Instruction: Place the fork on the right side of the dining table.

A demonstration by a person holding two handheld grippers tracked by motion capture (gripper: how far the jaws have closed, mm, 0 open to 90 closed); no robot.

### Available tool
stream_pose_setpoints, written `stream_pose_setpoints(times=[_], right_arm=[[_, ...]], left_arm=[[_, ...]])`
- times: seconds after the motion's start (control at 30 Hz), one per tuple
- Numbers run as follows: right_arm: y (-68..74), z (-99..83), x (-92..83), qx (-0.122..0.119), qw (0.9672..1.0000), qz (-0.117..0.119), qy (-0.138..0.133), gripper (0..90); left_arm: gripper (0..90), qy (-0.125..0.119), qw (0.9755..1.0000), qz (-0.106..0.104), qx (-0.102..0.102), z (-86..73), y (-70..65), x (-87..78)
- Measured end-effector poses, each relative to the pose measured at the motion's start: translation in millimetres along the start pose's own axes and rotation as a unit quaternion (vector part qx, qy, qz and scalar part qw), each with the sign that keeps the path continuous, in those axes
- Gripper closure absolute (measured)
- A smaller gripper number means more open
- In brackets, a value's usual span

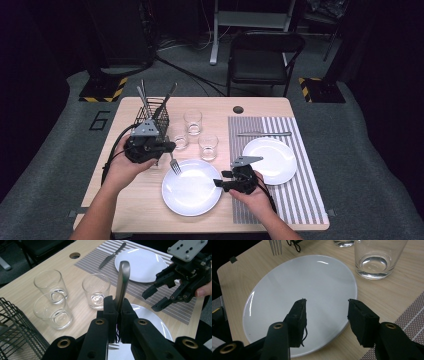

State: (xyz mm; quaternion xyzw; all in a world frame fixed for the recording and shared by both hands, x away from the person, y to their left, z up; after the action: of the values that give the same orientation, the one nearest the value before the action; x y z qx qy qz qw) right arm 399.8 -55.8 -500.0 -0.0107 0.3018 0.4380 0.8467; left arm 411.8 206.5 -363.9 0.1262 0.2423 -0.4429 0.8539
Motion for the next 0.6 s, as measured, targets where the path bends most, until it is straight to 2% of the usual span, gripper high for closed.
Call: stream_pose_setpoints(times=[0.3,0.6], right_arm=[[2.2,0.5,0.3,-0.003,1.0000,0.004,0.002,49.1],[5.8,2.2,0.9,-0.014,0.9998,0.010,0.003,49.3]], left_arm=[[86.5,0.004,0.9999,-0.009,0.007,-7.2,-8.8,7.3],[86.5,-0.008,0.9996,-0.023,0.014,-11.2,-17.2,12.8]])
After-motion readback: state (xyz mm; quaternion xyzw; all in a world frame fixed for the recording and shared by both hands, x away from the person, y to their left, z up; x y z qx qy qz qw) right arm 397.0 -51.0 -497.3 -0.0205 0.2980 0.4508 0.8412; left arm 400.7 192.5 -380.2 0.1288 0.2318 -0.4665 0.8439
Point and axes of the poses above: each handheld gripper's, and its own axes: x roughly forward along the jaws, z roughly out of its top, y roughly to its left, the point moved 4 cm from there along x, roughly forward along the jaws, and after that the axes turned 6 degrees about -y, right-handed, at the moved point
